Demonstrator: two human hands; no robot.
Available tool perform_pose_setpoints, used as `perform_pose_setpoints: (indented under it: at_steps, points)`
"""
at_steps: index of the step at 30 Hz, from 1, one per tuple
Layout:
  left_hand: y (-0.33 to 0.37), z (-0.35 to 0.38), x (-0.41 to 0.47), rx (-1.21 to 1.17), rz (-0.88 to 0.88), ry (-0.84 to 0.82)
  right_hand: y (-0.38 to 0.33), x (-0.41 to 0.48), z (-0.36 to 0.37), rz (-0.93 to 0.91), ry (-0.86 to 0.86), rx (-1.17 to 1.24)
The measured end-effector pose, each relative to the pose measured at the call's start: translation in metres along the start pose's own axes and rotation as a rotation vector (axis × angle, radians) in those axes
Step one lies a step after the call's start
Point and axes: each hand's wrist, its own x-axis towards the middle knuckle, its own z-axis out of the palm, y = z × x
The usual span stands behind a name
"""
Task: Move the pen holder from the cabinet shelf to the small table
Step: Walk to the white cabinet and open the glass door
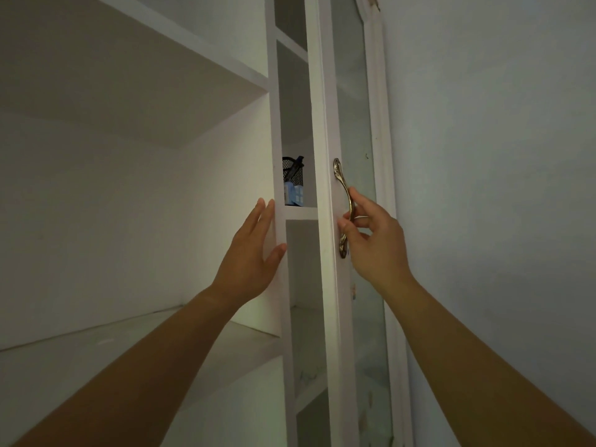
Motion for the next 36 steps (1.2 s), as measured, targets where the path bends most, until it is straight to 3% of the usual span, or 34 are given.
perform_pose_setpoints:
  at_steps: [5, 17, 26, 36]
  points:
    - [0.006, -0.014, -0.013, -0.066, 0.02, -0.034, -0.001, 0.0, -0.001, 0.002, -0.001, -0.001]
    - [0.044, -0.013, 0.005, -0.087, 0.065, 0.067, -0.003, 0.0, -0.028, 0.015, -0.044, 0.044]
    - [0.094, 0.003, 0.033, -0.317, 0.065, 0.095, -0.005, 0.0, -0.057, 0.016, -0.087, 0.067]
    - [0.131, 0.031, 0.047, -0.653, 0.11, -0.048, -0.003, -0.001, -0.092, 0.015, -0.091, 0.091]
